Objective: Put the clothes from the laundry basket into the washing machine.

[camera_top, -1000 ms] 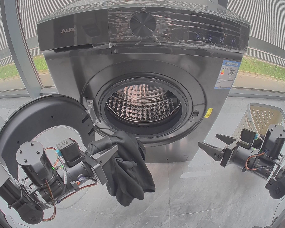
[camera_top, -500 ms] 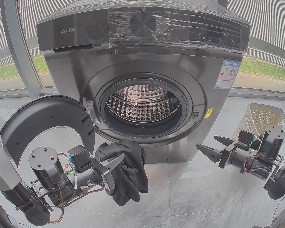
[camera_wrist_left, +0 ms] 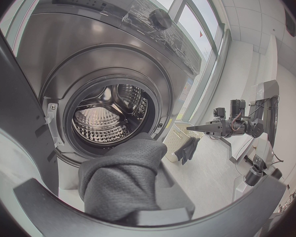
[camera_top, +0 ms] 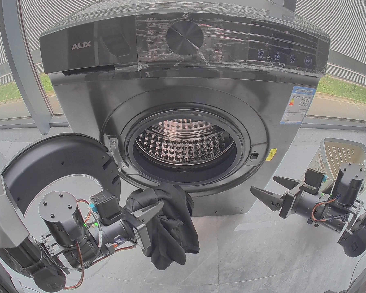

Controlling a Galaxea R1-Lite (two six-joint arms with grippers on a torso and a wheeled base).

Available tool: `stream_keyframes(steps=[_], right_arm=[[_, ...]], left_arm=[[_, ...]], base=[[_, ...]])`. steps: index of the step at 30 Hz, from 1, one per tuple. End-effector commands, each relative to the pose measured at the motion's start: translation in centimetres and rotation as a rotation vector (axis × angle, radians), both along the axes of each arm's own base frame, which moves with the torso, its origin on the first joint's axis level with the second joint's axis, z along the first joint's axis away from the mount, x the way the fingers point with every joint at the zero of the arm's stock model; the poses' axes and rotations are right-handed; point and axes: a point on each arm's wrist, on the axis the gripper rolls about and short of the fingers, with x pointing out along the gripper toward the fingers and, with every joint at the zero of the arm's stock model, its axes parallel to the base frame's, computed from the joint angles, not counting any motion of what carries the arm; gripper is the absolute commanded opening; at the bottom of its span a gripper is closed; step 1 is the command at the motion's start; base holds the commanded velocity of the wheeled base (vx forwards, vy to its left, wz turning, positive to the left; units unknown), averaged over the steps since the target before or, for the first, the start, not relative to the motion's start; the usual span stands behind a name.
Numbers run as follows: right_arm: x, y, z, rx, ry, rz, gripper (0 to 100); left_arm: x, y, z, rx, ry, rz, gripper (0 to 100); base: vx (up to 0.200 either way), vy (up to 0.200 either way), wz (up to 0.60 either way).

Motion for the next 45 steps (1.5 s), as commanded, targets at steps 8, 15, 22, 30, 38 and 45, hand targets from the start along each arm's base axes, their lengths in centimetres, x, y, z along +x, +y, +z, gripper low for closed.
stream_keyframes(steps=[8, 15, 22, 30, 38, 45], right_arm=[[0.0, 0.1, -0.1, -0.001, 0.002, 0.003, 100], [0.0, 0.1, -0.1, -0.002, 0.001, 0.005, 100], [0.0, 0.1, -0.1, -0.003, 0.001, 0.004, 100], [-0.1, 0.2, -0.1, -0.004, 0.004, 0.008, 100], [0.0, 0.2, -0.3, -0.005, 0.005, 0.008, 100], [0.5, 0.5, -0.7, 0.006, -0.021, 0.004, 100]], left_arm=[[-0.1, 0.0, -0.1, 0.015, -0.012, -0.005, 0], [-0.4, -0.3, -0.2, 0.021, -0.007, -0.020, 0], [-0.6, -0.2, -0.4, 0.027, 0.000, -0.027, 0], [-0.5, -0.5, -0.4, 0.029, -0.004, 0.024, 0], [-0.5, -0.7, -0.9, 0.044, 0.010, 0.020, 0], [-0.8, -1.1, -0.9, 0.044, 0.010, 0.002, 0]], base=[[0.025, 0.000, 0.00], [0.000, 0.000, 0.00], [0.000, 0.000, 0.00], [0.000, -0.050, 0.00], [0.000, -0.025, 0.00], [0.000, 0.000, 0.00]])
